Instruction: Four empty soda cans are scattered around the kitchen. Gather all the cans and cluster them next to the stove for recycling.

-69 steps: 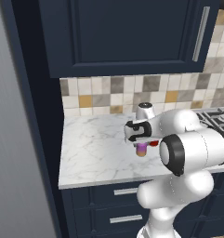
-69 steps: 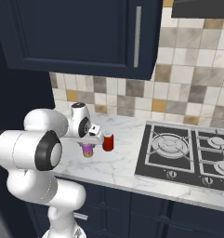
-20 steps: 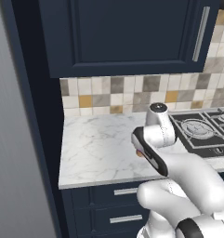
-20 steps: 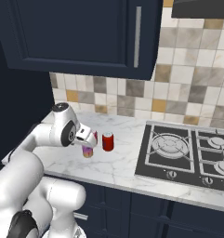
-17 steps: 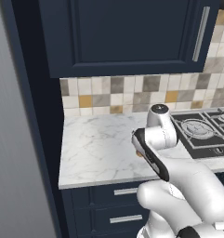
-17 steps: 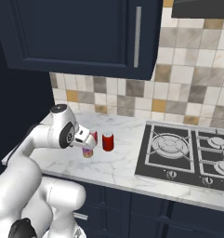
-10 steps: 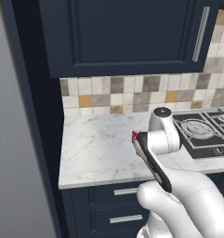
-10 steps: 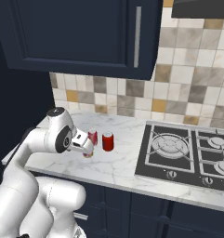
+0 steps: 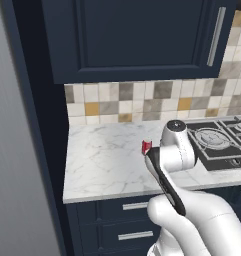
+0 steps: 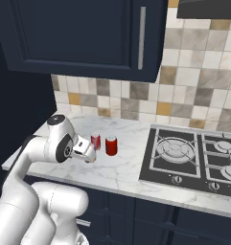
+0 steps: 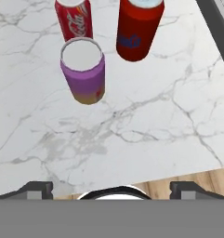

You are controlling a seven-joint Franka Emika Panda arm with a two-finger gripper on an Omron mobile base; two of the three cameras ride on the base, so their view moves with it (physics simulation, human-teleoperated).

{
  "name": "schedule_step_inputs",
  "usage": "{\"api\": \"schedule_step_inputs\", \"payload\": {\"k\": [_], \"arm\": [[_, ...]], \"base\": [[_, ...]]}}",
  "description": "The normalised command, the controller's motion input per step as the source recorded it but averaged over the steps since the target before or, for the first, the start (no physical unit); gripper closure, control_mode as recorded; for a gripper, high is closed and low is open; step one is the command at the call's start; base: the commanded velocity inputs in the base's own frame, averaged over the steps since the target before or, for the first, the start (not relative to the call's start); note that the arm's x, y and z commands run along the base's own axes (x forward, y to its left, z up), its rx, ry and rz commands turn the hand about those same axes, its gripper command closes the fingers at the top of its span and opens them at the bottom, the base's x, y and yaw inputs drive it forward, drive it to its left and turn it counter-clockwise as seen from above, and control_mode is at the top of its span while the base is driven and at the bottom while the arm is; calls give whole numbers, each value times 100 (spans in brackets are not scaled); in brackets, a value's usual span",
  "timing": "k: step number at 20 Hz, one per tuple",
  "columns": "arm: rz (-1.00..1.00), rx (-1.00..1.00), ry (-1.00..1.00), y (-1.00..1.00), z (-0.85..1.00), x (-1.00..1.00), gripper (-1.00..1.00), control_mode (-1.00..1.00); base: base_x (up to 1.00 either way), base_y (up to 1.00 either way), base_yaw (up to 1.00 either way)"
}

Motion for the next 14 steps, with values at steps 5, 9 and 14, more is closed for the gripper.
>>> {"api": "schedule_step_inputs", "payload": {"k": [5,9,14], "arm": [[0,0,0,0,0,0,-100,100],[0,0,0,0,0,0,-100,100],[0,0,0,0,0,0,-100,100]], "base": [[-19,1,0],[-52,3,0],[-40,6,15]]}}
